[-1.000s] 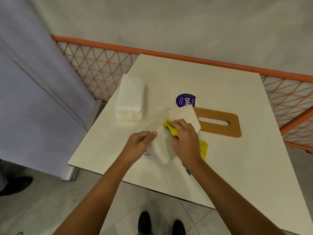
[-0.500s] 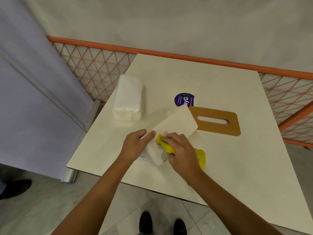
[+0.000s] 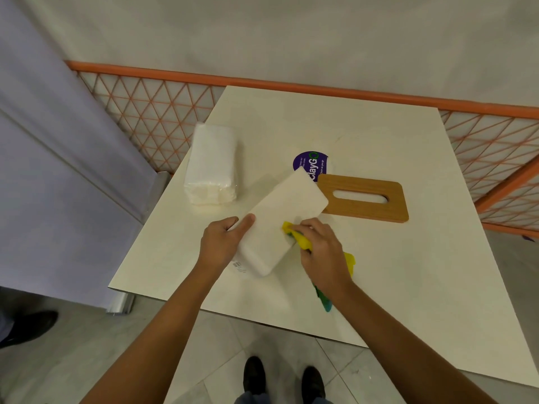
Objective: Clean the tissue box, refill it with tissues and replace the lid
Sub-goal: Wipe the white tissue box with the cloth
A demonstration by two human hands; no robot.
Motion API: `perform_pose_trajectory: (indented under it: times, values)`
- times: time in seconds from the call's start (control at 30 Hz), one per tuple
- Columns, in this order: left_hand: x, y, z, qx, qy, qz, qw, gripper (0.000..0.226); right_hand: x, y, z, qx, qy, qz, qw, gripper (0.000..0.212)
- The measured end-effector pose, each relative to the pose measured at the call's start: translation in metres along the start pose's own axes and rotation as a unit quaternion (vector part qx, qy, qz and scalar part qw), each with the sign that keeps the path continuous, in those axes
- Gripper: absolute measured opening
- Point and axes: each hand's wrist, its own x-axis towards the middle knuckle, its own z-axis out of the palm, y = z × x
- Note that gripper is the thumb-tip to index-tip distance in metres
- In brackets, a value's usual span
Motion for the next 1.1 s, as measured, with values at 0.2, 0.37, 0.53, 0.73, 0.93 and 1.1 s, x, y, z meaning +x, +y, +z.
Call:
perform_pose_trajectory:
  times: [0.2,0.37,0.53,0.73,0.93,1.1]
  values:
    - [0.002,0.001,0.001,0.019,-0.001,0.007,1.0,0.06,-0.004,-0.005,0.0,0.014,-0.025,0.0,1.0,0.038]
    - [0.002,0.002,0.001,0.015,-0.016,-0.005,1.0,0.054,0.018,0.015,-0.007,0.009,-0.018,0.077,0.997,0.035]
    - [0.0,0.006,0.005,0.046,-0.019,0.033,0.998,0.051,0.035,-0.017,-0.003,-0.018,-0.018,0.0,1.0,0.035]
    - [0.002,0.011,0.008,0.087,-0.023,0.052,0.995,0.061,0.077,0.0,-0.004,-0.008,0.025,0.107,0.994,0.034]
    - [0.004,0.017,0.01,0.132,-0.012,0.081,0.988,0.049,0.068,-0.003,-0.003,0.002,0.015,0.038,0.999,0.031]
    - [0.006,0.016,0.007,0.124,-0.021,0.069,0.99,0.05,0.079,0.026,-0.008,-0.008,0.034,0.149,0.988,0.027]
